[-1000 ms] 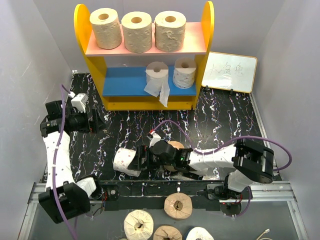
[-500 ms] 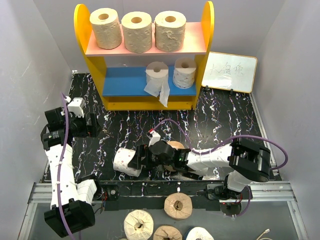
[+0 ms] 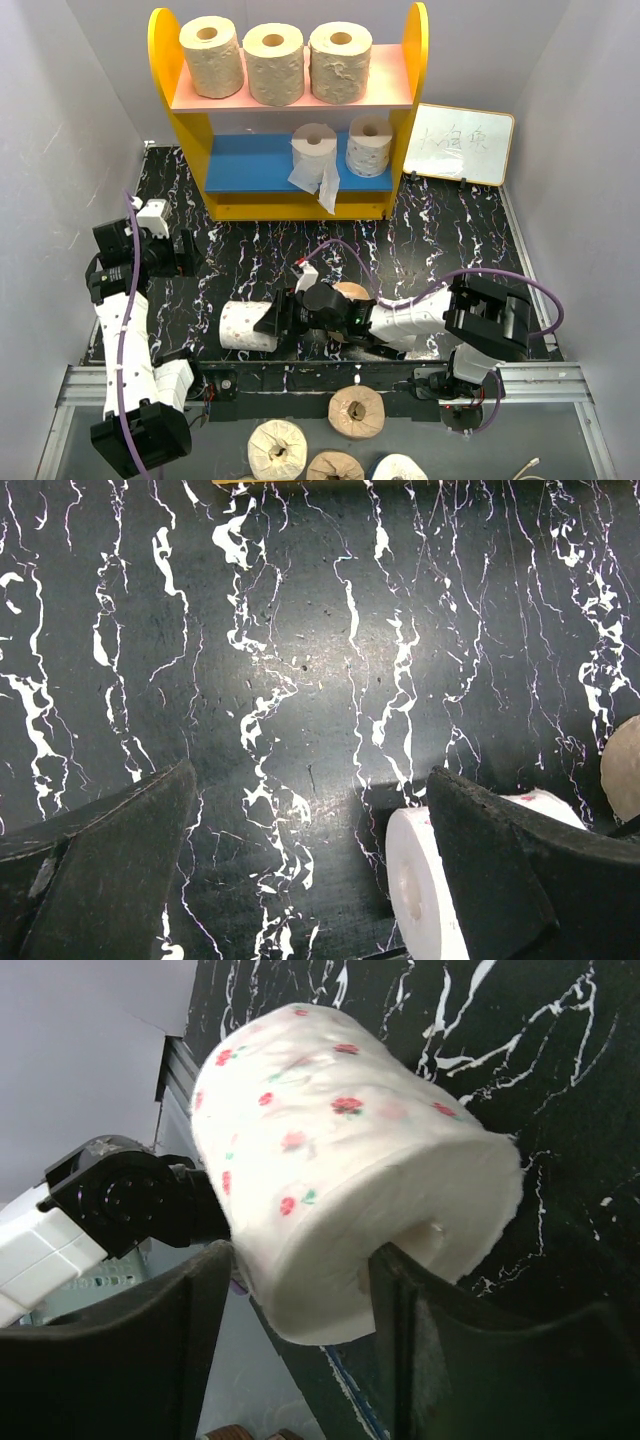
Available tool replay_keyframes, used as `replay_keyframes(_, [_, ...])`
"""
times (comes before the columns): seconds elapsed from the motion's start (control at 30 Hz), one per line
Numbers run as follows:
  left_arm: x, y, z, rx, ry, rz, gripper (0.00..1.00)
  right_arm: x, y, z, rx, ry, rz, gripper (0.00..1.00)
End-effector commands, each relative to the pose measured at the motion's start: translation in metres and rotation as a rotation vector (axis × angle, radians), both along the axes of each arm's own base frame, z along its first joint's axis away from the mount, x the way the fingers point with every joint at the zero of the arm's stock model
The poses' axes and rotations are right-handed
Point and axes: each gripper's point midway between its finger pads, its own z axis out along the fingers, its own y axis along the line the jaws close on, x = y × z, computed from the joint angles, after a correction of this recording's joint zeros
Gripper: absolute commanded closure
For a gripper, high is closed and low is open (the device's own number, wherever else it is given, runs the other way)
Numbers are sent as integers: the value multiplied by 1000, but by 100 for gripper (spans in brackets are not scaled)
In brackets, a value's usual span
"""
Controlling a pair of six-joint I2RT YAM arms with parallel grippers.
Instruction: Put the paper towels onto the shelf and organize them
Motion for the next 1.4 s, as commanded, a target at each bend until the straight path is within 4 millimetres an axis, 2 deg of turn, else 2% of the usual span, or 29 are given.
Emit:
replay_keyframes(0.0, [-1,0,3,1,-26,8,1,1,7,15,100,-7,-3,52])
replay_keyframes(0.13, [-2,-1,5,5,-40,6,1,-1,9,23,124,-30,15,81])
replay_keyframes(0.2, [-2,-1,5,6,-42,4,1,0,10,31,116,-57,29,100])
replay_keyframes(0.37, [-2,-2,4,2,-48,2,1,8,20,62,-32,-237,101,100])
replay_keyframes(0.5, [-1,-2,3,-6,-47,9,1,33,18,77,-381,-450,91,100])
replay_keyframes(0.57, [-1,0,3,1,-46,22,1,53,6,86,-572,-557,51,100])
replay_keyframes(0.6, [-1,1,3,5,-46,30,1,66,2,104,-629,-615,12,100])
replay_keyframes(0.73, [0,4,5,17,-65,45,1,94,-25,112,-905,-781,17,100])
replay_keyframes(0.93, [-1,4,5,19,-68,50,1,117,-60,133,-1138,-1035,75,100])
replay_keyframes(0.97, [-1,4,5,20,-70,50,1,119,-69,146,-1161,-1108,99,100])
replay_keyframes(1.07, [-1,3,5,14,-69,45,1,118,-77,166,-1136,-1287,180,100])
replay_keyframes(1.13, [-1,3,4,13,-67,44,1,111,-75,176,-1074,-1415,275,100])
replay_keyframes(1.2, [-1,3,4,12,-66,44,1,106,-69,196,-985,-1512,303,100])
replay_keyframes(1.27, [-1,3,4,10,-66,43,1,110,-68,208,-962,-1524,319,100])
replay_keyframes(1.37, [0,2,4,10,-69,39,1,119,-65,209,-999,-1518,396,100])
